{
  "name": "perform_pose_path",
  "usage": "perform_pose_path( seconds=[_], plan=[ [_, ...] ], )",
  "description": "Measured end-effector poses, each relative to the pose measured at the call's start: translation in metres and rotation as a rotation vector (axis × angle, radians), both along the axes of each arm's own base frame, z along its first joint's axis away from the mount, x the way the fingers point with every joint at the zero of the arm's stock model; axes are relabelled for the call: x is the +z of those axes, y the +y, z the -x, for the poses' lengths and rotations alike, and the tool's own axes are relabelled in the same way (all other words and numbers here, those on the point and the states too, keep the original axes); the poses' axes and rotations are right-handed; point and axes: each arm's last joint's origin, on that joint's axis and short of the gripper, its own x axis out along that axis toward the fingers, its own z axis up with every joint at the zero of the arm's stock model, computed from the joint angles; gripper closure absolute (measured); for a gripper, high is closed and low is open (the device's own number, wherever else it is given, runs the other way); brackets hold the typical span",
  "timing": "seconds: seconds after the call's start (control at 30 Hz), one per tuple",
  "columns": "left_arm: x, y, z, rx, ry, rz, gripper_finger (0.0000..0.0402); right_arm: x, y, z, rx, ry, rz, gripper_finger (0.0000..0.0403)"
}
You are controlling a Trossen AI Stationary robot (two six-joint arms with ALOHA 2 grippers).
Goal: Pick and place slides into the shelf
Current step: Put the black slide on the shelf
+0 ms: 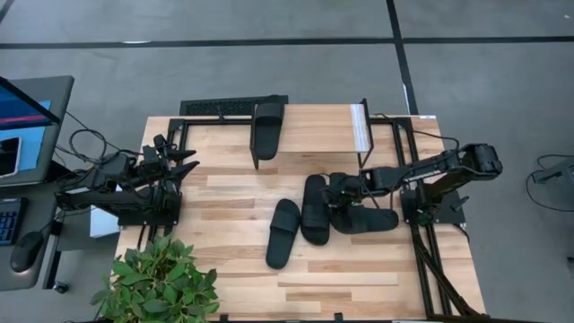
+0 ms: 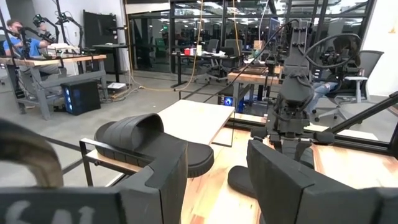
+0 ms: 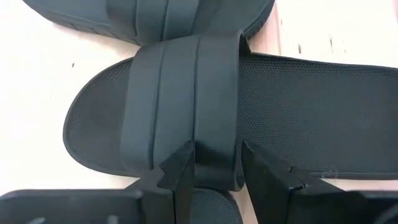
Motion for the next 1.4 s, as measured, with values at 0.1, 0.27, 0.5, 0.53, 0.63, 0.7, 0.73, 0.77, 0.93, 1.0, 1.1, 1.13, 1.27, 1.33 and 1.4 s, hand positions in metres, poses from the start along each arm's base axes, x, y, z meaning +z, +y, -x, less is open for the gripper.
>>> perform_pose_path(
  seconds=[0.1,0.27,0.5,0.53,0.63,0.7,0.73,0.77,0.93,1.0,1.1,1.13,1.27,1.33,1.4],
  plan=[
    [-0.001,0.000,0.000,0.000,0.007,0.002,0.0248,-0.001,-0.002,0.001,0.013,0.010,-0.024,0.0280],
    [-0.001,0.000,0.000,0.000,0.006,0.009,0.0248,-0.001,-0.006,0.003,0.026,0.029,-0.081,0.0280],
    [-0.001,0.000,0.000,0.000,0.006,0.010,0.0248,-0.002,-0.009,0.004,0.051,0.035,-0.145,0.0282],
    [-0.001,0.000,0.000,0.000,0.006,0.010,0.0248,-0.002,-0.009,0.004,0.056,0.036,-0.149,0.0282],
    [-0.001,0.000,0.000,0.000,0.006,0.010,0.0248,-0.002,-0.009,0.005,0.073,0.036,-0.155,0.0283],
    [-0.001,0.000,0.000,0.000,0.006,0.010,0.0248,-0.002,-0.009,0.005,0.076,0.036,-0.156,0.0289],
    [-0.001,0.000,0.000,0.000,0.005,0.010,0.0248,-0.002,-0.009,0.005,0.077,0.036,-0.157,0.0295],
    [-0.001,0.000,0.000,0.000,0.005,0.010,0.0248,-0.002,-0.009,0.005,0.080,0.035,-0.155,0.0303],
    [-0.001,0.000,0.000,0.000,0.006,0.010,0.0248,-0.002,-0.009,0.005,0.104,0.028,-0.142,0.0355],
    [-0.001,0.000,0.000,0.000,0.006,0.010,0.0248,-0.002,-0.009,0.005,0.116,0.025,-0.138,0.0381],
    [-0.001,0.000,0.000,0.000,0.007,0.010,0.0248,-0.002,-0.011,0.005,0.125,0.021,-0.122,0.0395],
    [-0.001,0.000,0.000,0.000,0.007,0.010,0.0248,-0.002,-0.011,0.005,0.124,0.021,-0.109,0.0396],
    [-0.001,0.000,0.000,0.000,0.007,0.010,0.0248,-0.002,-0.013,0.005,0.130,0.015,-0.079,0.0400],
    [-0.001,0.000,0.000,0.001,0.007,0.010,0.0248,-0.002,-0.014,0.005,0.129,0.013,-0.065,0.0401],
    [-0.001,0.000,0.000,0.000,0.007,0.010,0.0248,-0.002,-0.015,0.005,0.127,0.012,-0.062,0.0401]
  ],
)
